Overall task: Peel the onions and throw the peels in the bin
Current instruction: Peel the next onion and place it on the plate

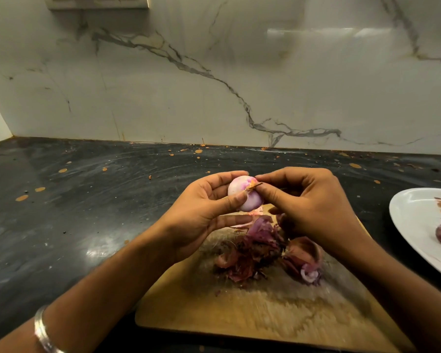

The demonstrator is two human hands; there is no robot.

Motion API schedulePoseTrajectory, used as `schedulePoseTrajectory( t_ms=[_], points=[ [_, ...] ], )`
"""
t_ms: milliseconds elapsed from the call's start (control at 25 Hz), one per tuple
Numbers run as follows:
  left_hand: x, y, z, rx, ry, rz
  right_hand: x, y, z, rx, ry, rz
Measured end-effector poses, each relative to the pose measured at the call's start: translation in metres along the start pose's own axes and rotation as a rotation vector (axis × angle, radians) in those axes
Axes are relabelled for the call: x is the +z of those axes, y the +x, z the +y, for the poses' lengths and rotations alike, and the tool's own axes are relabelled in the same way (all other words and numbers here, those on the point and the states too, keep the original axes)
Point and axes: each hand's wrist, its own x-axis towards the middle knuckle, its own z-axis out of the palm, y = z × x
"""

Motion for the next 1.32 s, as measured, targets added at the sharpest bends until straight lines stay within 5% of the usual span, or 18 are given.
schedulePoseTrajectory(
  t_ms=[720, 1000, 1320],
  points=[
    [-0.0006, 0.002, 0.0003, -0.012, -0.037, 0.009, -0.0033, 0.0008, 0.0024, -0.088, -0.052, -0.078],
    [0.002, 0.0004, -0.0033, -0.005, 0.027, 0.024, 0.0043, -0.0029, -0.0001, -0.171, -0.269, -0.016],
    [0.001, 0.0015, -0.001, -0.017, -0.007, 0.032, -0.001, 0.0005, -0.0011, -0.026, -0.102, -0.065]
  ],
)
